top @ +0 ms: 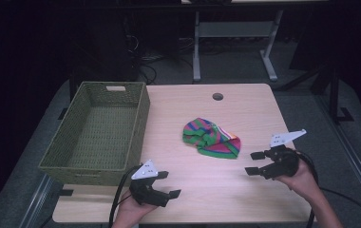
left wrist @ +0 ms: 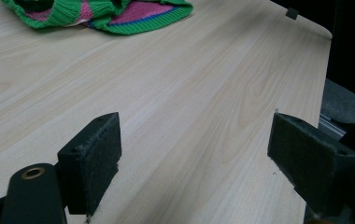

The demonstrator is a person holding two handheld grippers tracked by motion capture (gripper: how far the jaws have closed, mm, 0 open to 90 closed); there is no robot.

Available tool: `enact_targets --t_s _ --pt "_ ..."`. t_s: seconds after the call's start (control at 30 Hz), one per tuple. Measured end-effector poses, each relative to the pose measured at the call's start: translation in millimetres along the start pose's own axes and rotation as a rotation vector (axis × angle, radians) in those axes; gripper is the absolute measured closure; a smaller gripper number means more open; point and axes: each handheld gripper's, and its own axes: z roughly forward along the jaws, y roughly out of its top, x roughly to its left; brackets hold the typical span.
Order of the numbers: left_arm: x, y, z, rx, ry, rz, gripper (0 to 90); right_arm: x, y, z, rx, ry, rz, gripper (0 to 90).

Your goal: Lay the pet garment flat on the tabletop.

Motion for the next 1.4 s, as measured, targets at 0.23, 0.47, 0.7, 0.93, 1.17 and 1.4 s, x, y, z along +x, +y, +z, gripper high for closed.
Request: enact_targets --t_s 0.23,0.47,0.7,0.93,1.17,1.4 --pt "0.8 1.0 1.0 0.008 -0.006 0.016 17.2 -3.7 29.8 9.9 0.034 0.018 -0.027 26.8" --pt "1.0 0.5 0.5 0.004 -0.008 0.01 17.2 -7.5 47.8 19.1 0.043 0.031 -0.04 27.0" --pt "1.8 0.8 0.2 0.001 -0.01 0.012 17.2 -13.0 69.8 28.3 0.071 0.04 -0.05 27.0" --pt "1.8 0.9 -0.1 0.001 -0.013 0.014 17.2 -20.1 80.5 32.6 0.082 0.044 -0.038 27.2" --pt "2.2 1.5 0.4 0.004 -0.015 0.015 17.2 -26.2 90.4 39.5 0.105 0.056 -0.037 28.1" --pt "2.0 1.7 0.2 0.003 -0.017 0.018 17.2 -29.3 103.2 45.2 0.111 0.054 -0.04 28.1"
